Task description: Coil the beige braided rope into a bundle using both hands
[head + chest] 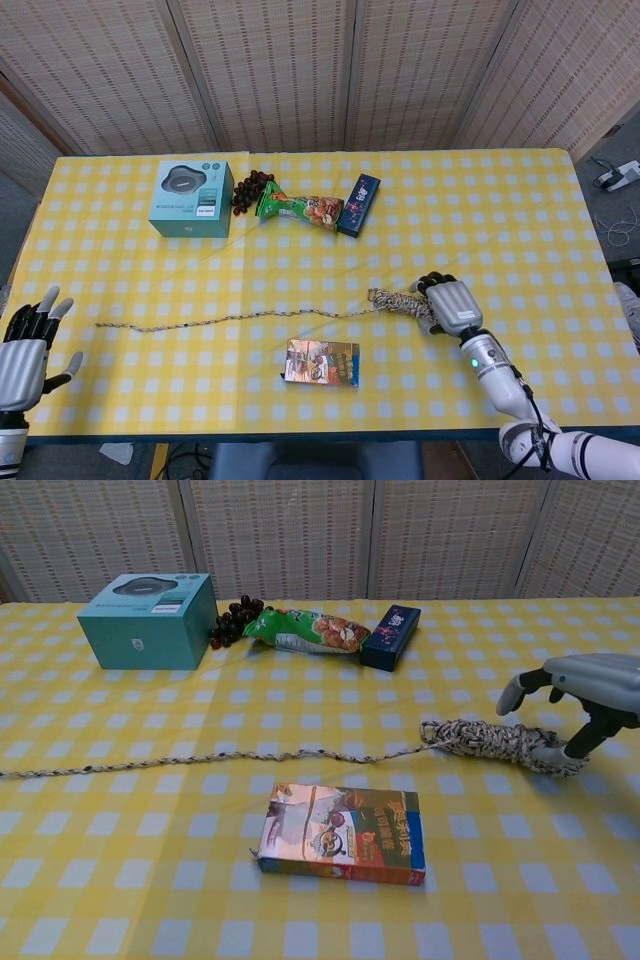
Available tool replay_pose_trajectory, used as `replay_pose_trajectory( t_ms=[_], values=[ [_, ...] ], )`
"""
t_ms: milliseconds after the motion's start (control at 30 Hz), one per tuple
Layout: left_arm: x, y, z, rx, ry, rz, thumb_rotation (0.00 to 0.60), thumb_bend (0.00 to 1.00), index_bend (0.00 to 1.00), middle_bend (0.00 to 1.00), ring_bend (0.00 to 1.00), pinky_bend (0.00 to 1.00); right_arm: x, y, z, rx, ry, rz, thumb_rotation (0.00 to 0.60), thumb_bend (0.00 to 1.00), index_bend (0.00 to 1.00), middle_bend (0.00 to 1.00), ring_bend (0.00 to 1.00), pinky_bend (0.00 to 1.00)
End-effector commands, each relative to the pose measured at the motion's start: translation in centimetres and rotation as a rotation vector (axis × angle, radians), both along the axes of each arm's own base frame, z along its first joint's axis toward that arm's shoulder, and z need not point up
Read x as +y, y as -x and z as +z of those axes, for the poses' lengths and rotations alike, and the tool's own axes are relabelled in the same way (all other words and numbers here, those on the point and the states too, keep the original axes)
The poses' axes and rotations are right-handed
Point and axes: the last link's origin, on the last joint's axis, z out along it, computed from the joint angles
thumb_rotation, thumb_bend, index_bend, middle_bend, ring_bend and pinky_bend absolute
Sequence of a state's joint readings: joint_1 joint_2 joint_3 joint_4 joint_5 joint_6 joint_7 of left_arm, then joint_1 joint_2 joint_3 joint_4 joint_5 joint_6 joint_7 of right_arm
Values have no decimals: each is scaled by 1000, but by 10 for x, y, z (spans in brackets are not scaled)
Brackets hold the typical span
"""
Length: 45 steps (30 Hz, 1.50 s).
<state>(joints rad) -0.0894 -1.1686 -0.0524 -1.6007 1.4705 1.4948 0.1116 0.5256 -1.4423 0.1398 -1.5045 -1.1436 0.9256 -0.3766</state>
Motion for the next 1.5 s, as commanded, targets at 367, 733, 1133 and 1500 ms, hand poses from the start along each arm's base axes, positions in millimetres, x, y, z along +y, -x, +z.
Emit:
replay_pose_trajectory(
  t_ms=[367, 733, 1133, 1500],
  values=[
    [0, 4, -2, -3, 7, 5, 600, 341, 140, 30, 99, 55, -10, -5, -24, 59, -26, -9, 600, 271, 325, 302, 173, 235],
    [0, 5, -4, -9, 13, 7, 600, 342, 143, 30, 99, 55, -8, -7, -29, 66, -19, 4, 600, 376, 431, 411, 242, 237],
    [24, -8, 6, 10, 14, -68, 600, 342, 175, 58, 120, 72, -13, -23, -10, -42, 9, 53, 600, 589, 621, 567, 387, 371],
    [90, -22, -9, 3, 165, -101, 600, 342, 407, 395, 417, 361, -27, -41, 13, -70, 35, 94, 600, 640, 657, 591, 419, 419]
  ],
)
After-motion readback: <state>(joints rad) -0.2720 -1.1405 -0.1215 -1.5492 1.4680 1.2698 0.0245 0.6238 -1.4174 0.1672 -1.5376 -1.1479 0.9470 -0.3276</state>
